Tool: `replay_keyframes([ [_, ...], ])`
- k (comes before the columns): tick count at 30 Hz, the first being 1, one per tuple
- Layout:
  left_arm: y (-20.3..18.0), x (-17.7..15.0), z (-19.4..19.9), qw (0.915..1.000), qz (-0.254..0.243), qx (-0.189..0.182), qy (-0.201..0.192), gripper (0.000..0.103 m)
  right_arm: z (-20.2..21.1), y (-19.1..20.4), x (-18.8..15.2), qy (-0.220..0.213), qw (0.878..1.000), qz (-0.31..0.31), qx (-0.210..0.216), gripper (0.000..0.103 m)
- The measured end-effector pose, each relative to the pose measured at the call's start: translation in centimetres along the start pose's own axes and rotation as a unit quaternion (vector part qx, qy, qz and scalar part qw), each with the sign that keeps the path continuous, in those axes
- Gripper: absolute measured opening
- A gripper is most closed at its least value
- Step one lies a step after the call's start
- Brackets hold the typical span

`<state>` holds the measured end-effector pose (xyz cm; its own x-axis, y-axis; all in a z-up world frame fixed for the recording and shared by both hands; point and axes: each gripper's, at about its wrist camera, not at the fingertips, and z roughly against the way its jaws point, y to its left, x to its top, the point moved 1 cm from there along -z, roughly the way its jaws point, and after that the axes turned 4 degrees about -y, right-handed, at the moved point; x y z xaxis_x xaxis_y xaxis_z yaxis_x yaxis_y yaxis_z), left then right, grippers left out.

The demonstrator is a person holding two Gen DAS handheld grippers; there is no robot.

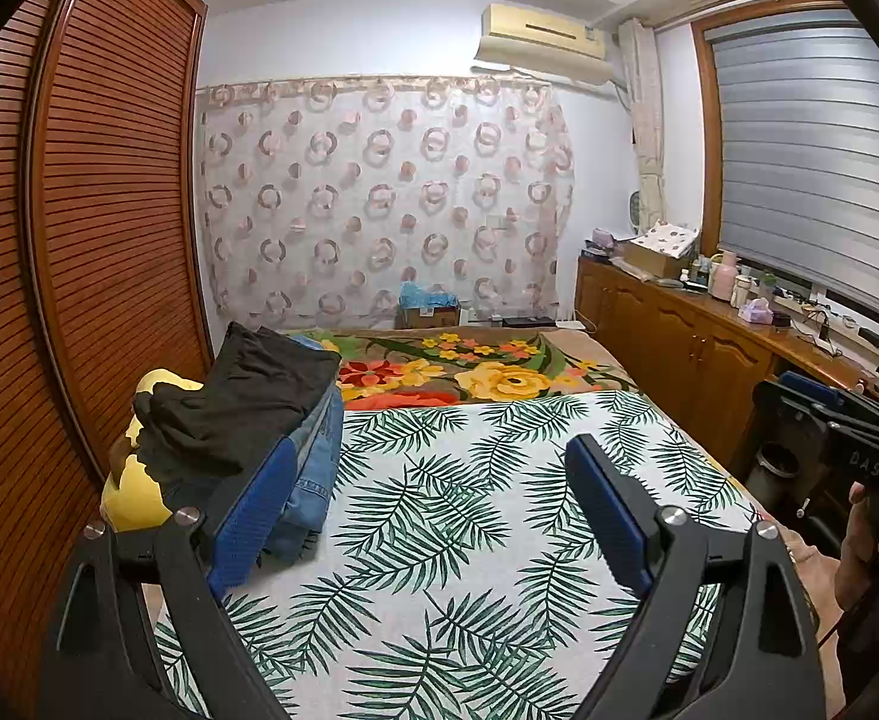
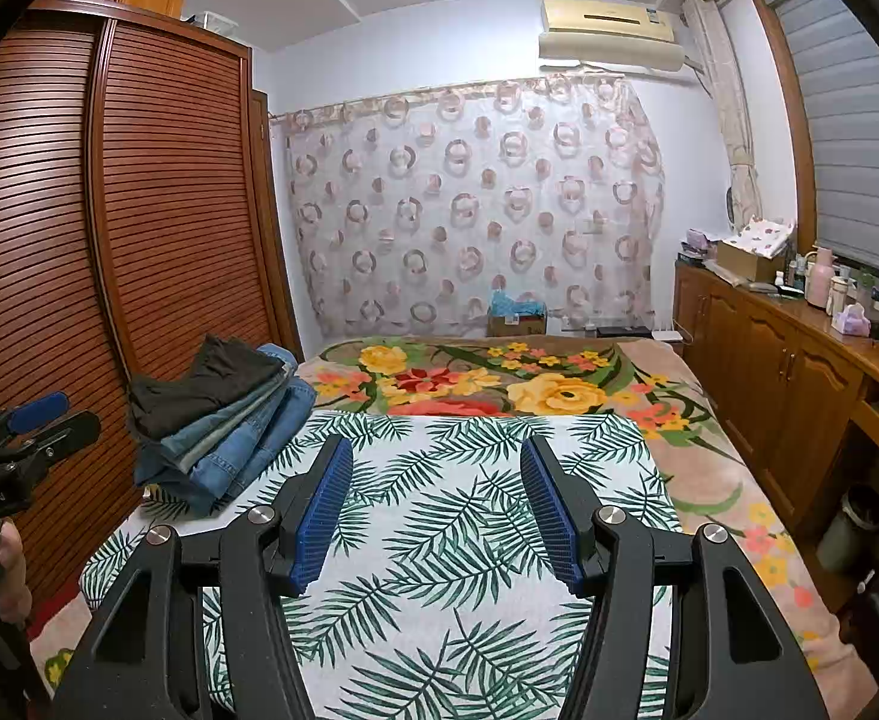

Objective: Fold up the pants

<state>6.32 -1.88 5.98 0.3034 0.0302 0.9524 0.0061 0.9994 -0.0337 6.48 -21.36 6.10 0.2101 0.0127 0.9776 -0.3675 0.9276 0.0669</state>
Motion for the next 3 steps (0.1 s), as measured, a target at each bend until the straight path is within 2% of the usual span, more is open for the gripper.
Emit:
replay_keyframes([
  [3,0.00,-0.02,0.00,1.0000,0.000,0.000,0.000,0.091,-0.01,0.04,-0.01,0.000,1.000,0.000,0.000,0.060],
])
